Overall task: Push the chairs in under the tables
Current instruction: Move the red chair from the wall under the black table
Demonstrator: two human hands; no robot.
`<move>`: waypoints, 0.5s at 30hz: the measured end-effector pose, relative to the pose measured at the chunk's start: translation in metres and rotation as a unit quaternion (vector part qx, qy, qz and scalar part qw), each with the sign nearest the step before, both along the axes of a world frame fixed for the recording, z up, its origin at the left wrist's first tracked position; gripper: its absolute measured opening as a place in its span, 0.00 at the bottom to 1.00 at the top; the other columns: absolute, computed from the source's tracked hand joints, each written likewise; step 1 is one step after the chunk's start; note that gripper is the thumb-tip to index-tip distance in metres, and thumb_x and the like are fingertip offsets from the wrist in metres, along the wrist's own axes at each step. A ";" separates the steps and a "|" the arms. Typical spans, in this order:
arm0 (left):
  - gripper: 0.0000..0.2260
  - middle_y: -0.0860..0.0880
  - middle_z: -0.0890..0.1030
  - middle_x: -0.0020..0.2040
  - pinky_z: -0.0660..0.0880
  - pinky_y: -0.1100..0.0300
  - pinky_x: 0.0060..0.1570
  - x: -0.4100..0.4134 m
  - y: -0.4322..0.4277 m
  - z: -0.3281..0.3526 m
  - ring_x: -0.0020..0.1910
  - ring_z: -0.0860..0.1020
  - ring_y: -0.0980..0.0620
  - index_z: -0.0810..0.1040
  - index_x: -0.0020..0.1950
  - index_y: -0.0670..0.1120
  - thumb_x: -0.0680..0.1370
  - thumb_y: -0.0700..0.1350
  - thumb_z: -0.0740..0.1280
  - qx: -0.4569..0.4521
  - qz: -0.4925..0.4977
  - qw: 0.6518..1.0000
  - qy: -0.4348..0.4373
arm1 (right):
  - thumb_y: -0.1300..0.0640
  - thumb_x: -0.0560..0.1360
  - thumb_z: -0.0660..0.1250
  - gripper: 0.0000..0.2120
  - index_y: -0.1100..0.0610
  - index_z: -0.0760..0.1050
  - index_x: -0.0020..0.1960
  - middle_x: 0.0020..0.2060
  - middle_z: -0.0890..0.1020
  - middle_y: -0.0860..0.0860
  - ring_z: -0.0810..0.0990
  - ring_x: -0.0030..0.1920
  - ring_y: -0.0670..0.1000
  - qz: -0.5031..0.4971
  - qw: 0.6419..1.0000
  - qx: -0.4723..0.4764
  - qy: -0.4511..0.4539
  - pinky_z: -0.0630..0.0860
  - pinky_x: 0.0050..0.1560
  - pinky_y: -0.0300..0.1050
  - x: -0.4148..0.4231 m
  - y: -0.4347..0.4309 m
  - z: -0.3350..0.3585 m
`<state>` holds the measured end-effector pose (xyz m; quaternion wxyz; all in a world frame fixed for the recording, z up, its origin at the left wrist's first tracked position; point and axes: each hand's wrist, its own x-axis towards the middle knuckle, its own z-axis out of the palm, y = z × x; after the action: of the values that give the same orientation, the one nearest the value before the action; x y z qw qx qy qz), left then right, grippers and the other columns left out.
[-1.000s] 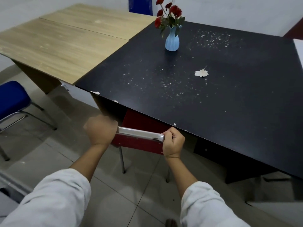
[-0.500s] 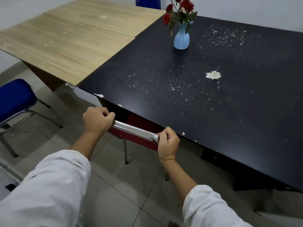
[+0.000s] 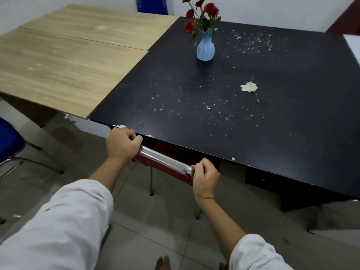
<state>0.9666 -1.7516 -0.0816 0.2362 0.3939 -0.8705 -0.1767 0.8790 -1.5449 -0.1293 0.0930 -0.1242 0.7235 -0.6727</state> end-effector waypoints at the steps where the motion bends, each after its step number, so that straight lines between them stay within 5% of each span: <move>1: 0.13 0.53 0.63 0.20 0.55 0.63 0.27 0.001 -0.004 -0.001 0.22 0.62 0.54 0.63 0.21 0.49 0.66 0.46 0.61 0.001 -0.012 1.000 0.003 | 0.63 0.68 0.57 0.12 0.56 0.58 0.28 0.25 0.62 0.50 0.60 0.28 0.44 -0.010 1.000 -0.001 -0.002 0.59 0.29 0.39 0.006 -0.001 0.000; 6: 0.11 0.52 0.72 0.25 0.63 0.60 0.34 0.005 -0.017 -0.005 0.29 0.70 0.51 0.73 0.26 0.46 0.67 0.49 0.62 0.018 -0.054 0.998 -0.005 | 0.56 0.66 0.60 0.12 0.63 0.70 0.29 0.31 0.73 0.58 0.72 0.34 0.52 -0.155 0.986 -0.039 -0.049 0.69 0.39 0.48 0.020 0.002 0.000; 10: 0.07 0.51 0.79 0.37 0.73 0.54 0.42 0.013 -0.034 -0.007 0.41 0.76 0.49 0.81 0.37 0.47 0.70 0.48 0.66 0.026 -0.115 0.993 -0.024 | 0.44 0.66 0.63 0.15 0.55 0.77 0.44 0.49 0.80 0.54 0.78 0.53 0.56 -0.281 0.885 -0.059 -0.366 0.75 0.57 0.53 0.013 -0.001 -0.010; 12: 0.08 0.51 0.80 0.39 0.73 0.54 0.42 0.011 -0.041 -0.011 0.44 0.75 0.48 0.83 0.38 0.46 0.71 0.47 0.67 0.025 -0.122 0.992 -0.028 | 0.40 0.60 0.64 0.23 0.56 0.76 0.47 0.45 0.82 0.54 0.80 0.48 0.56 -0.238 0.841 -0.105 -0.474 0.76 0.50 0.50 0.011 -0.011 -0.011; 15: 0.11 0.52 0.80 0.34 0.69 0.57 0.34 0.006 -0.044 -0.020 0.38 0.76 0.47 0.82 0.34 0.46 0.70 0.49 0.63 -0.001 -0.099 0.995 -0.021 | 0.51 0.61 0.63 0.14 0.59 0.75 0.42 0.39 0.80 0.55 0.78 0.39 0.56 -0.227 0.846 -0.102 -0.472 0.74 0.39 0.47 0.005 -0.021 -0.008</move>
<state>0.9724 -1.7952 -0.1018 0.1994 0.3091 -0.9103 -0.1898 0.8837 -1.5661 -0.1374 0.2550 0.3670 0.5275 -0.7225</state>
